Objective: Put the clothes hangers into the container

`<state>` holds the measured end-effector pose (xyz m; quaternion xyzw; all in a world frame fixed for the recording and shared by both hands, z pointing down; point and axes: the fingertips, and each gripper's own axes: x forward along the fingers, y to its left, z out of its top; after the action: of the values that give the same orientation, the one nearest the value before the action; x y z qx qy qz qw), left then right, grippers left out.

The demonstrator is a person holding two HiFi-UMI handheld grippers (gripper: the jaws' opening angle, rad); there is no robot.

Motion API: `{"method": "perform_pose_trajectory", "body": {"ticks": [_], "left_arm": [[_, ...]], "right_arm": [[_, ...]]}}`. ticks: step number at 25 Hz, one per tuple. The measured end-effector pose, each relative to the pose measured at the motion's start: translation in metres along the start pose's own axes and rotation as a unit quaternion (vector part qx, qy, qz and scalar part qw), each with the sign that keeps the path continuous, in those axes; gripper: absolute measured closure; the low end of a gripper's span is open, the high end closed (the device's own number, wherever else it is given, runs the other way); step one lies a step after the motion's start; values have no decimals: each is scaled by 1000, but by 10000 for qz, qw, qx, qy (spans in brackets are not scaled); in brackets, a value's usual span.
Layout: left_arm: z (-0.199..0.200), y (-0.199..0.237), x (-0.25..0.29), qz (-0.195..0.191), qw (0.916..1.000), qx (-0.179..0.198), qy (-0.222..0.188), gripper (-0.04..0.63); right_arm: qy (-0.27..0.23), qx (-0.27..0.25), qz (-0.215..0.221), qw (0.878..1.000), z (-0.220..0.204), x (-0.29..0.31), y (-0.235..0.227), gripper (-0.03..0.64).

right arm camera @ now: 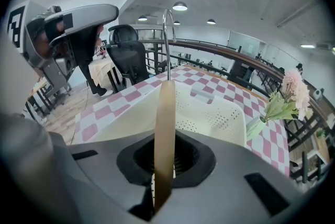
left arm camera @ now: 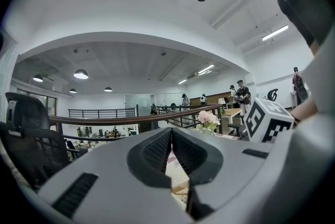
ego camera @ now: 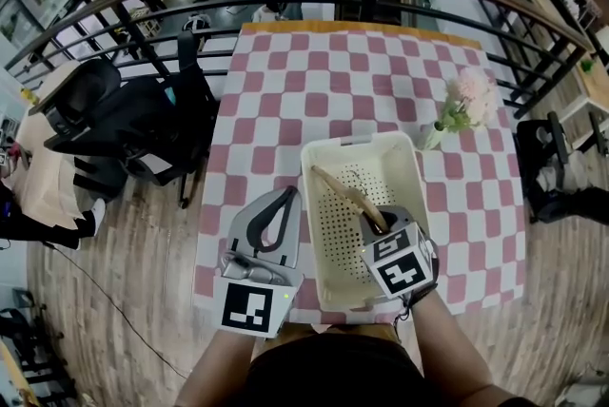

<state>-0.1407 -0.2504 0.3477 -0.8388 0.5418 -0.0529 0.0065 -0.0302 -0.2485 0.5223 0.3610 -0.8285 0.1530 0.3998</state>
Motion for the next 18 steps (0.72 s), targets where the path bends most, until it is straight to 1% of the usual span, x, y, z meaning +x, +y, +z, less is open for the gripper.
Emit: {"method": "perform_pose_trajectory", "body": {"ticks": [5,11,18], "left_arm": [[-5,3,4,-29,9999,-88,40,586],[-11,7,5,-6,9999,-132,103,586],[-12,3,11,-98,9998,-97,117,586]], "right_arm": [[-55,35,-6,10000,3,6,-2,581],[-90,-83,-121,9999,5,7,-8,581],[-88,-160,-269,9995,4,4,-13,580]]}}
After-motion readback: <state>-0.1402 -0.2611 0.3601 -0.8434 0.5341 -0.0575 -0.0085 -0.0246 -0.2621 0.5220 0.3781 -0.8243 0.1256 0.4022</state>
